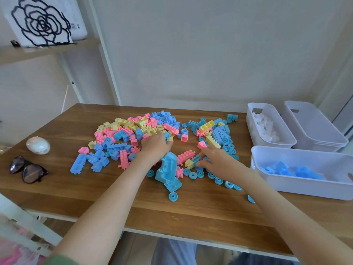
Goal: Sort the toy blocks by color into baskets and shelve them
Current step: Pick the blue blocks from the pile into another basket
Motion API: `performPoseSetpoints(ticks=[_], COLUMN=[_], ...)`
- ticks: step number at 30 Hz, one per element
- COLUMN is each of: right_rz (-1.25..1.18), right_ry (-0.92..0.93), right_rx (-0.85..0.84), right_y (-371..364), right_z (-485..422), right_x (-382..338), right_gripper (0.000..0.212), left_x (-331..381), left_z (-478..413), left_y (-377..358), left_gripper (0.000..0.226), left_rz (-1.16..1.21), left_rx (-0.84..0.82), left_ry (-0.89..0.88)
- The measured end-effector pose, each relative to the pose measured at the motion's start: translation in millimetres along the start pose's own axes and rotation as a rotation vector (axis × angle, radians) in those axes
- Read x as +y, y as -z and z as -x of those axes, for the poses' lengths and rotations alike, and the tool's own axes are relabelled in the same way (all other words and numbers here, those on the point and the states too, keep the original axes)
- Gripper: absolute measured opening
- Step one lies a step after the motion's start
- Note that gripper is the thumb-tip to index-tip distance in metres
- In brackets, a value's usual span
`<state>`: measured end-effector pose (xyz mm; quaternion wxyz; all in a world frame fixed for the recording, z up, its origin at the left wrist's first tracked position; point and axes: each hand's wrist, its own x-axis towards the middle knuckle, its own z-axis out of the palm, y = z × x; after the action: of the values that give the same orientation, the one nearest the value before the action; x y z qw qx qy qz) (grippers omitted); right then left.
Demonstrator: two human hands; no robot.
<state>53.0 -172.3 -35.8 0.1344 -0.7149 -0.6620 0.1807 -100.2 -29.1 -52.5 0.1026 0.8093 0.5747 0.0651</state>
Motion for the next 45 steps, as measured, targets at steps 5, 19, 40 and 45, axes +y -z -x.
performPoseSetpoints(ticks=[5,19,40,45], right_rz=[0.112,0.07,-0.028,0.002], right_ry=[0.043,0.126,-0.275,-0.39], right_rx=[0.016,-0.025,0.435,0.423], right_y=[0,-2,100,100], right_z=[2,15,119,142], right_x=[-3,-9,109,142], right_gripper=[0.028,0.028,0.013,0.01], left_x=[6,20,168,215], left_z=[1,34,91,101], left_y=[3,22,11,-2], left_gripper=[0.036,0.025,0.03,0.031], left_rz=[-0.064,-0.141,0.278,0.23], left_rx=[0.005,0.278,0.152,-0.015], left_ry=[0.013,-0.042,-0.678,-0.785])
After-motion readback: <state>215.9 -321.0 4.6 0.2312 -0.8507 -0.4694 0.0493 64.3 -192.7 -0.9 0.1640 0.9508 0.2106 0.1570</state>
